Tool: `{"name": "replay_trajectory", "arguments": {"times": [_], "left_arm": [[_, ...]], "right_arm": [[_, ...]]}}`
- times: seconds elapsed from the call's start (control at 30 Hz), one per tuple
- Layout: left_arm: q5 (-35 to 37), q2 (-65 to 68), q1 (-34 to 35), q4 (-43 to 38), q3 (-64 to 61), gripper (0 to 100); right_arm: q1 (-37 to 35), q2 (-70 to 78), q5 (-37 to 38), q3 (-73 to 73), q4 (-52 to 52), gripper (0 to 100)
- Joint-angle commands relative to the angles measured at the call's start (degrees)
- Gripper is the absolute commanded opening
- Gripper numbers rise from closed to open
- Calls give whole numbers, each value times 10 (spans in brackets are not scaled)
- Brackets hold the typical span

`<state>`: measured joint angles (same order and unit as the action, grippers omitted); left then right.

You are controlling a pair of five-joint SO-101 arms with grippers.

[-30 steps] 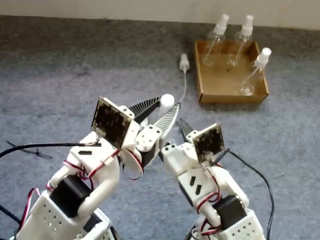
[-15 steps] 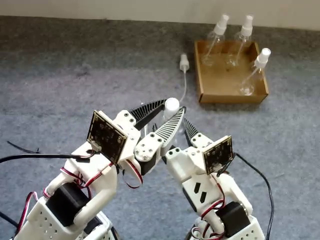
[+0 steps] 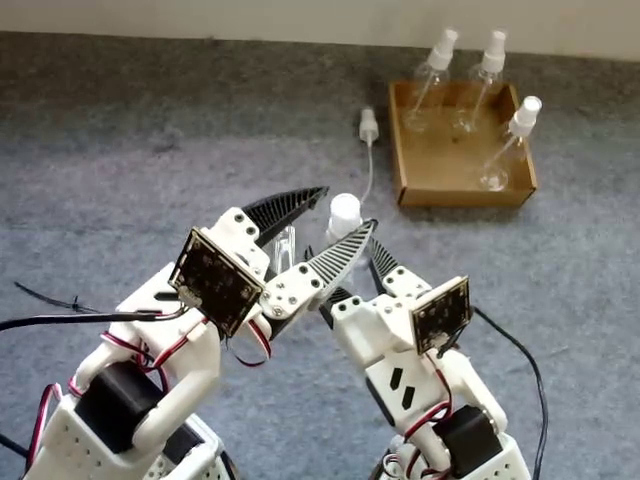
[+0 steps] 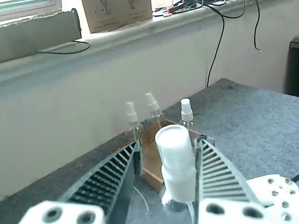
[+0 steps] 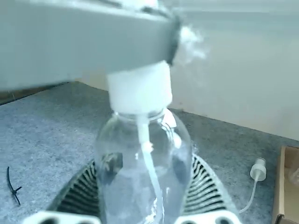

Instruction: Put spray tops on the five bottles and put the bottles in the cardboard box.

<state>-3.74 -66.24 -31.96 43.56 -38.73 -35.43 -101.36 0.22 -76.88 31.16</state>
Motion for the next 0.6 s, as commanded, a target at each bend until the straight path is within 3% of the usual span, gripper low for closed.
{"name": "replay_trajectory", "arguments": {"times": [0.0, 0.17, 0.57], "left_arm": [[-12, -1, 12, 5, 74, 178], [-12, -1, -4, 5, 95, 178], [-12, -1, -14, 25, 105, 178]], "right_arm": [[14, -13, 2, 11, -20, 5], [57, -13, 2, 2, -20, 5], [59, -13, 3, -16, -22, 5]]}}
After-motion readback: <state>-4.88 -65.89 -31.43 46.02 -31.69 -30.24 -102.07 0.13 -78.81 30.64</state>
